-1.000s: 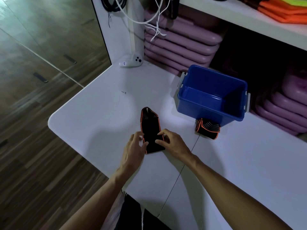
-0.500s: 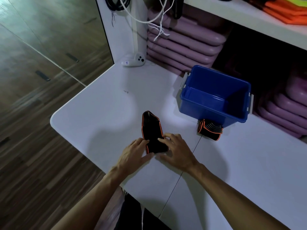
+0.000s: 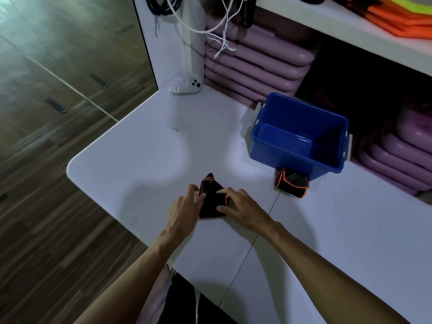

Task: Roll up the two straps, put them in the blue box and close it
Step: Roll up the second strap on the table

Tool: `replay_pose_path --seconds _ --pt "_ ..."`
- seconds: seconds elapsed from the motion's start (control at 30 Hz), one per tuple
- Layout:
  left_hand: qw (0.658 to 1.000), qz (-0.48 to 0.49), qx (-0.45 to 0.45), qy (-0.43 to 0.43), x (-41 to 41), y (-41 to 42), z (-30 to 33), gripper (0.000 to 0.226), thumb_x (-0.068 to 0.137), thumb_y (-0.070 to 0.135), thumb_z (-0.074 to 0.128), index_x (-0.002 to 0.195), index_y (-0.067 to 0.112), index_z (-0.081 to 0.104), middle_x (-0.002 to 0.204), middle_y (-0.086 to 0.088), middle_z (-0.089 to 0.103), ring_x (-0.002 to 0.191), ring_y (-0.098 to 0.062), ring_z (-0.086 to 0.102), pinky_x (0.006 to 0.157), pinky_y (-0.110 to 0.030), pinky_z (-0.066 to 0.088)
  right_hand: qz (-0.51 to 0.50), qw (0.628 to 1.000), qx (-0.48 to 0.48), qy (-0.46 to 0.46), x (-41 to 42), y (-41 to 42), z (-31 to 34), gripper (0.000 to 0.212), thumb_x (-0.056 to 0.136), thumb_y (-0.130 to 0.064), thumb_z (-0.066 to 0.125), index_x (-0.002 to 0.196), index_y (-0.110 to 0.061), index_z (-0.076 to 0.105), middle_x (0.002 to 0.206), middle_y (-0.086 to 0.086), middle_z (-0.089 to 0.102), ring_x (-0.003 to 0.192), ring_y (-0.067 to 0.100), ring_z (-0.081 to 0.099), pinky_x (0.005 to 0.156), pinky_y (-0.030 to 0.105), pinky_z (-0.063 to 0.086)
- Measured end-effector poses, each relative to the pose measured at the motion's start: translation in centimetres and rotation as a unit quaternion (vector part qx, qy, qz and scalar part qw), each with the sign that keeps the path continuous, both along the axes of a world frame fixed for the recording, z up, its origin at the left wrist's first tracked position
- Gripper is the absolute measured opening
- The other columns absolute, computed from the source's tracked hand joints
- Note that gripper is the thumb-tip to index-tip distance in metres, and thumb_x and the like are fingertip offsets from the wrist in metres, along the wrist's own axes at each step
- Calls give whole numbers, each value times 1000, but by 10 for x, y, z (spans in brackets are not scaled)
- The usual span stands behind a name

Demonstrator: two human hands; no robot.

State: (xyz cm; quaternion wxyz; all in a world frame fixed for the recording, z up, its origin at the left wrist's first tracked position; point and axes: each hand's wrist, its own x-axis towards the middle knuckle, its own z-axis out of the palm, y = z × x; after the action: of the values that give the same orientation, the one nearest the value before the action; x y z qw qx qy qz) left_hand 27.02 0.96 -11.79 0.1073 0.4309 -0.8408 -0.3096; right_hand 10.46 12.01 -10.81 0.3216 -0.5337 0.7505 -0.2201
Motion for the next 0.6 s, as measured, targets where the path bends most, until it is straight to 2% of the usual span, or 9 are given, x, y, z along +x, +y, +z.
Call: replay_pose_path --seconds 0.13,0.2,0.3,0.37,0.47,0.53,0.6 --pt "996 27 -36 -75 -8 -3 2 35 96 46 38 110 14 43 63 -7 57 63 -34 58 53 -35 40 -41 999 -19 11 6 -2 -11 49 92 -52 56 132 -25 50 116 3 60 108 21 49 86 33 46" --pt "994 44 -43 -94 -11 -4 4 37 96 47 39 110 14 45 75 -10 62 75 -34 60 58 -36 42 -83 996 -23 -12 8 -1 -16 54 88 -53 60 134 -29 45 123 2 55 113 20 48 90 33 46" --pt "995 53 31 -77 -14 -10 -5 39 95 42 45 118 12 53 109 -10 58 102 -32 55 77 -39 44 -124 989 7 -76 5 -6 -18 78 82 -49 70 145 -29 28 139 2 44 124 19 41 98 35 42" --pt "994 30 103 -16 -15 -15 -11 35 94 32 51 121 10 55 117 -12 52 101 -30 55 85 -37 45 -122 988 35 -92 1 -12 -17 85 80 -44 73 148 -23 26 143 5 44 129 23 41 103 42 42" --pt "985 -2 167 41 -12 -22 -6 42 90 22 60 128 9 50 114 -9 49 88 -20 55 78 -24 41 -101 989 41 -97 -2 -16 -14 67 80 -39 73 139 -19 46 133 8 54 123 26 49 100 41 44" --pt "983 -28 177 30 -7 -29 -6 45 87 27 64 128 12 53 110 -7 49 94 -19 53 84 -27 42 -104 989 22 -103 0 -14 -13 52 82 -33 73 129 -19 55 123 6 57 113 22 52 92 33 45" --pt "983 -69 168 15 -2 -33 -6 40 82 36 61 116 15 62 108 -8 52 100 -18 50 90 -33 43 -108 988 4 -109 4 -10 -13 45 83 -29 73 122 -18 56 118 2 57 107 17 53 85 24 43"
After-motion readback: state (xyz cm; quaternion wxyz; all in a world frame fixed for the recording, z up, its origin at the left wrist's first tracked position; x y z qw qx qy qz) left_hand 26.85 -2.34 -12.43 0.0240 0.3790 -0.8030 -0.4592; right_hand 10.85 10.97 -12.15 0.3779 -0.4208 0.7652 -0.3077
